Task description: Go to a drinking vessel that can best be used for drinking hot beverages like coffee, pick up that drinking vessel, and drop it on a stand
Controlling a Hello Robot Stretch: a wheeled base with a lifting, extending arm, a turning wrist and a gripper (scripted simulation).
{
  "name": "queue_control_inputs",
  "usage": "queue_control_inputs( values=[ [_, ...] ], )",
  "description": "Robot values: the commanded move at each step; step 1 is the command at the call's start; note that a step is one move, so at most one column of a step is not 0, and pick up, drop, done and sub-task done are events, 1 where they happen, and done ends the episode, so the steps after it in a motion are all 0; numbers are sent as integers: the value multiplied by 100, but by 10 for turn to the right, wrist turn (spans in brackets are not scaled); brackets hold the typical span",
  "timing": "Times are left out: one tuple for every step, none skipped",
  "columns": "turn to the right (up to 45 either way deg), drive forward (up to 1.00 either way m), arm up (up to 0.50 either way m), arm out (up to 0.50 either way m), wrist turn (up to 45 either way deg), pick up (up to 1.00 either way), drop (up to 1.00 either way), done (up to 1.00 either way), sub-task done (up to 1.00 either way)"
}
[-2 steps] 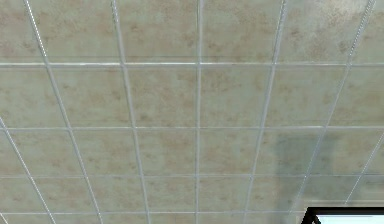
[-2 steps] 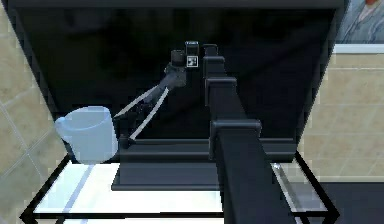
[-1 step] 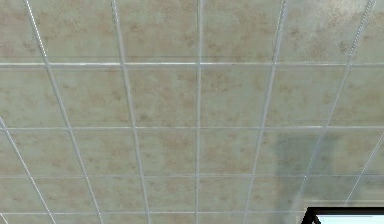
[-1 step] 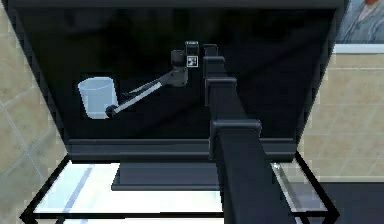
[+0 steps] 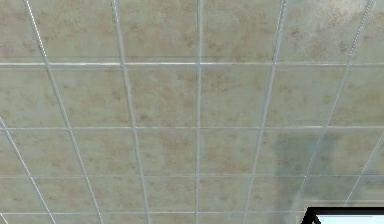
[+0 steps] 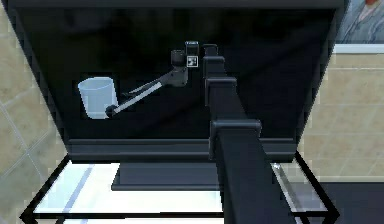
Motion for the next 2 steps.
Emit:
queue_control_inputs(
  values=[
    [0,0,0,0,450,0,0,0,0],
    [0,0,0,0,0,0,100,0,0]
  ],
)
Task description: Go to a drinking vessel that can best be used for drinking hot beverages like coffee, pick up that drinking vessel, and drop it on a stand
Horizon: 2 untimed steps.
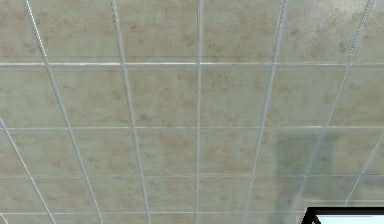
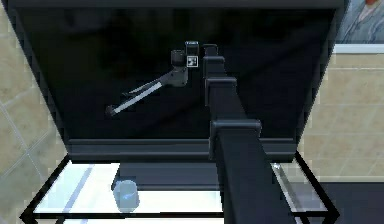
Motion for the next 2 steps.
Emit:
queue_control_inputs(
  values=[
    [0,0,0,-10,0,0,0,0,0],
    [0,0,0,0,0,0,0,100,0]
  ],
)
